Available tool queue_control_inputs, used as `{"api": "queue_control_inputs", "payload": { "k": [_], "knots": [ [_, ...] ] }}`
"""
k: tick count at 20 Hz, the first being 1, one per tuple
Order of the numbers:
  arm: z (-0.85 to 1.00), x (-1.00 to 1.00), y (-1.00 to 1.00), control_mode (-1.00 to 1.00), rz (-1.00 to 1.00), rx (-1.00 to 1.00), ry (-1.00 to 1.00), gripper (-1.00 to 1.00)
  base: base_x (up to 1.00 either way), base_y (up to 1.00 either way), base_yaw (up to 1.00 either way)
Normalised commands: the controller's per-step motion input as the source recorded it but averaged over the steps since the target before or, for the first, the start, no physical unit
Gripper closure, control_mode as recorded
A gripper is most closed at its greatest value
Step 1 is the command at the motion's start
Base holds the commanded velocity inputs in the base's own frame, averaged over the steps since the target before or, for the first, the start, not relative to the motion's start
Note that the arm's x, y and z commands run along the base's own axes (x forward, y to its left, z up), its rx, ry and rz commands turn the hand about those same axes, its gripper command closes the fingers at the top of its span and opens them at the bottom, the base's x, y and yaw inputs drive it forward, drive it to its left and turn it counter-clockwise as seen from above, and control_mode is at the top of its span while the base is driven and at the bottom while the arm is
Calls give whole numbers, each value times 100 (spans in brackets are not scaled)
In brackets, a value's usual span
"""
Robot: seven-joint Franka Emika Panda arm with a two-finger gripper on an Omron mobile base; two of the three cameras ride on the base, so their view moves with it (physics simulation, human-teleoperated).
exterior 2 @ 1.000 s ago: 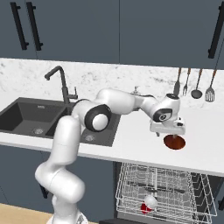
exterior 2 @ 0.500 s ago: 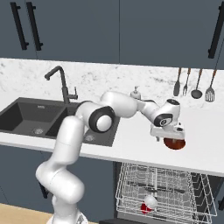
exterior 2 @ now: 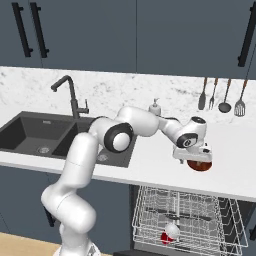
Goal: Pick up the cup and bowl from the counter, place them in the dishwasher, and close the dishwasher door.
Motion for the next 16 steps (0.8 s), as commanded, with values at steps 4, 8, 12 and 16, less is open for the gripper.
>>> {"api": "queue_control_inputs", "payload": {
  "k": [4, 8, 12, 16],
  "knots": [
    [-9, 0, 0, -100, 0, 0, 0, 100, 0, 0, 0],
    [-5, 0, 0, -100, 0, 0, 0, 100, 0, 0, 0],
    [-1, 0, 0, -100, 0, 0, 0, 100, 0, 0, 0],
    [0, 0, 0, -100, 0, 0, 0, 100, 0, 0, 0]
  ]
}}
